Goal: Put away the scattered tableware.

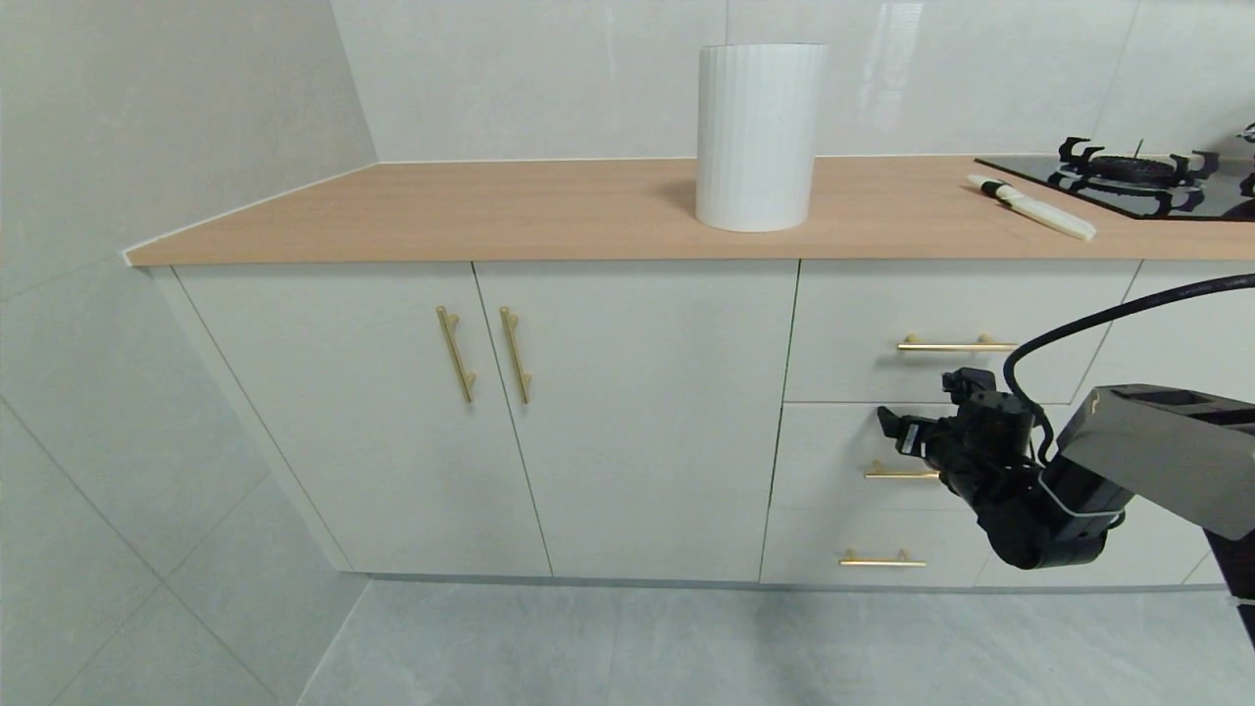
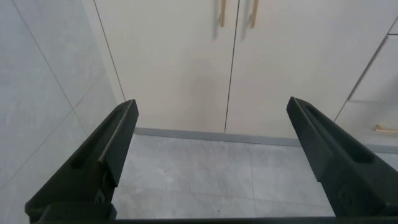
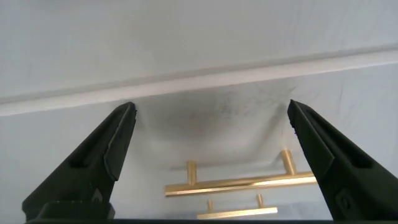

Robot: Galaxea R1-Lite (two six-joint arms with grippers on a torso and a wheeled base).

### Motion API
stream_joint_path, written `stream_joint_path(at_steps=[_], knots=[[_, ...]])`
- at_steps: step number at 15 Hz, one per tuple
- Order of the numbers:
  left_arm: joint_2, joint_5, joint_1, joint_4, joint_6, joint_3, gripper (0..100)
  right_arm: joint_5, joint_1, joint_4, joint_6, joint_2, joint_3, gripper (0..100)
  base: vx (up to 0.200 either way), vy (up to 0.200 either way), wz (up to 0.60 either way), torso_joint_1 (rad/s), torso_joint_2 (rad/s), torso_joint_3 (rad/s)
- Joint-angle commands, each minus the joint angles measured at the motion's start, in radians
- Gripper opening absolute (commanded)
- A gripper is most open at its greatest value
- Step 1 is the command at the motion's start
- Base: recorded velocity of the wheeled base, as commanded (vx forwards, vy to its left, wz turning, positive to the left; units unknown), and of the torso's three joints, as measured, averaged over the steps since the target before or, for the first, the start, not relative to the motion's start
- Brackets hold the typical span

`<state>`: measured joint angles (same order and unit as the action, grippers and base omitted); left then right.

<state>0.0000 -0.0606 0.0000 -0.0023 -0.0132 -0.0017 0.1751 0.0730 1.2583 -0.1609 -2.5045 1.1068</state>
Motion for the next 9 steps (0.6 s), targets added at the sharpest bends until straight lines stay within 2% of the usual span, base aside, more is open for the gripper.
stream_joint_path(at_steps=[1, 5, 7, 9], knots=[[0.0, -0.001, 0.0, -0.001, -0.001, 0.0, 100, 0.012, 0.001, 0.001, 0.0, -0.028, 0.044, 100, 0.0, 0.0, 0.0, 0.0, 0.0, 0.0], [0.0, -0.001, 0.0, -0.001, -0.001, 0.0, 100, 0.015, 0.001, 0.001, 0.0, -0.022, 0.038, 100, 0.0, 0.0, 0.0, 0.0, 0.0, 0.0], [0.0, -0.001, 0.0, -0.001, -0.001, 0.0, 100, 0.021, -0.002, 0.003, 0.0, 0.078, -0.054, 100, 0.0, 0.0, 0.0, 0.0, 0.0, 0.0], [0.0, -0.001, 0.0, -0.001, -0.001, 0.0, 100, 0.014, -0.002, 0.003, -0.002, 0.291, -0.243, 100, 0.0, 0.0, 0.0, 0.0, 0.0, 0.0]])
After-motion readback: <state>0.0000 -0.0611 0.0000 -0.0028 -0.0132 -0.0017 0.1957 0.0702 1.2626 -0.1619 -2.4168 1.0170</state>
